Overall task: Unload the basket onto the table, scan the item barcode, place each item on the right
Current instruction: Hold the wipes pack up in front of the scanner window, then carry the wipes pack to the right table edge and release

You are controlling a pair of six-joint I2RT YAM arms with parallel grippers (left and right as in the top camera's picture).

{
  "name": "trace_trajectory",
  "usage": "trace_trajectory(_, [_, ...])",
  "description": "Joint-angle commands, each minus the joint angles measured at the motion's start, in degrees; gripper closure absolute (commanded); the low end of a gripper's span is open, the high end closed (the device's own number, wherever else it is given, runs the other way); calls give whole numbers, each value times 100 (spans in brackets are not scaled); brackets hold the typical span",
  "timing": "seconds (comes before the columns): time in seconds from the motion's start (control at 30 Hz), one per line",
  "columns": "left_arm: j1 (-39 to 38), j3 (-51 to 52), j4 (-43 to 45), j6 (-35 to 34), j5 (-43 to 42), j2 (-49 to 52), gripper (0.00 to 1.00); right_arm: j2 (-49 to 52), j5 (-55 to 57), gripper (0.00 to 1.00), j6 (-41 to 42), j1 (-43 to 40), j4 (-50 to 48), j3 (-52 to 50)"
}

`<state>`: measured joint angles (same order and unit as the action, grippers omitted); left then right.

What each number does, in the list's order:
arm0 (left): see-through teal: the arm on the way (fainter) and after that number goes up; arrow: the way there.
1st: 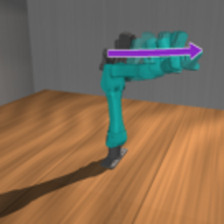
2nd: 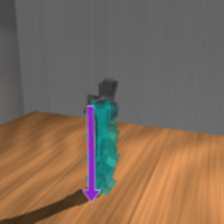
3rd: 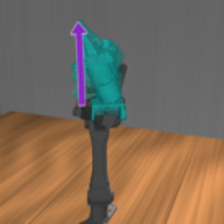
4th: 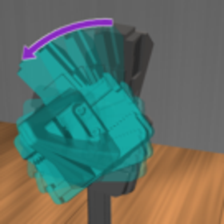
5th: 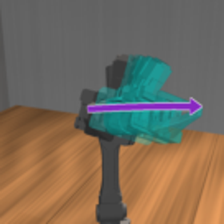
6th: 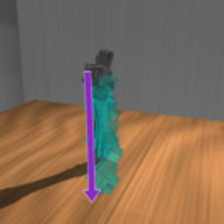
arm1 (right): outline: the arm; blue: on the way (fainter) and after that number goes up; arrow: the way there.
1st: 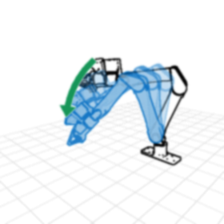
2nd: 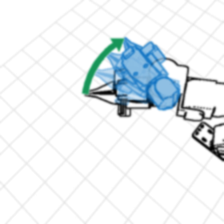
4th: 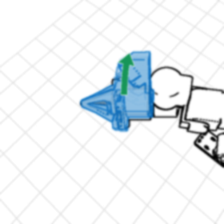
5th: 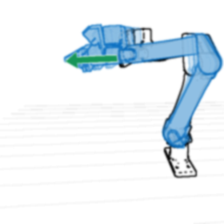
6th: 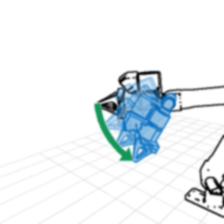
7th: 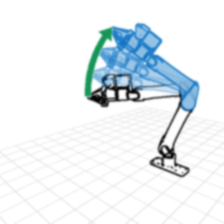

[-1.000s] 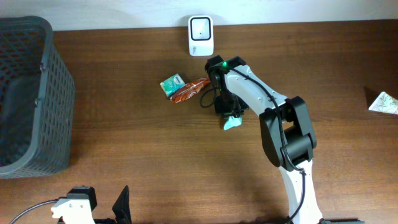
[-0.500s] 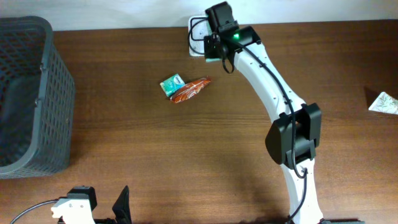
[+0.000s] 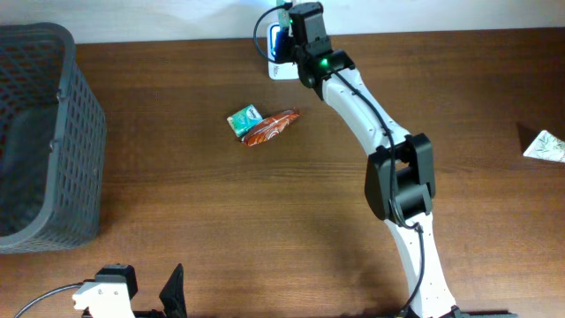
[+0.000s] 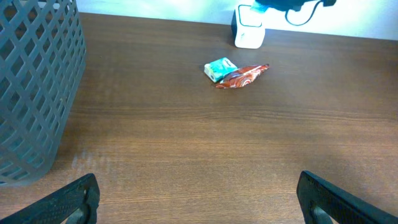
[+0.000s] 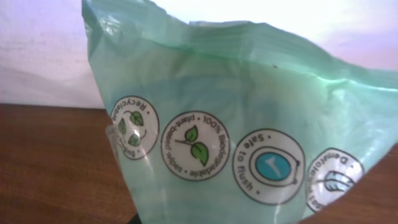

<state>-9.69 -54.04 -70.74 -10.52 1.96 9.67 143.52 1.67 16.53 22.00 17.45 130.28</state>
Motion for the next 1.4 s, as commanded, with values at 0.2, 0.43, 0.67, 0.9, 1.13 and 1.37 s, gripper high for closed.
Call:
trace_trajectory(0.2, [11, 11, 9, -20, 42, -39, 1, 33, 310, 85, 46, 83, 120, 85])
trace_trajectory(0.43, [11, 11, 9, -20, 42, -39, 1, -129, 1414, 96, 44, -13, 1145, 90])
trace_trajectory(0.67, [11, 11, 9, -20, 42, -39, 1, -946, 2822, 89, 44, -442, 2282, 94])
trace_trajectory(0.9, [11, 11, 9, -20, 42, -39, 1, -1091, 3799, 89, 46, -1674, 3947, 85])
trace_trajectory(1.13, [11, 11, 9, -20, 42, -39, 1, -866, 2883, 84, 44, -3329, 4878, 76])
trace_trajectory(1.37, [11, 11, 9, -20, 42, -39, 1, -560, 1322, 34, 46, -4417, 4940, 76])
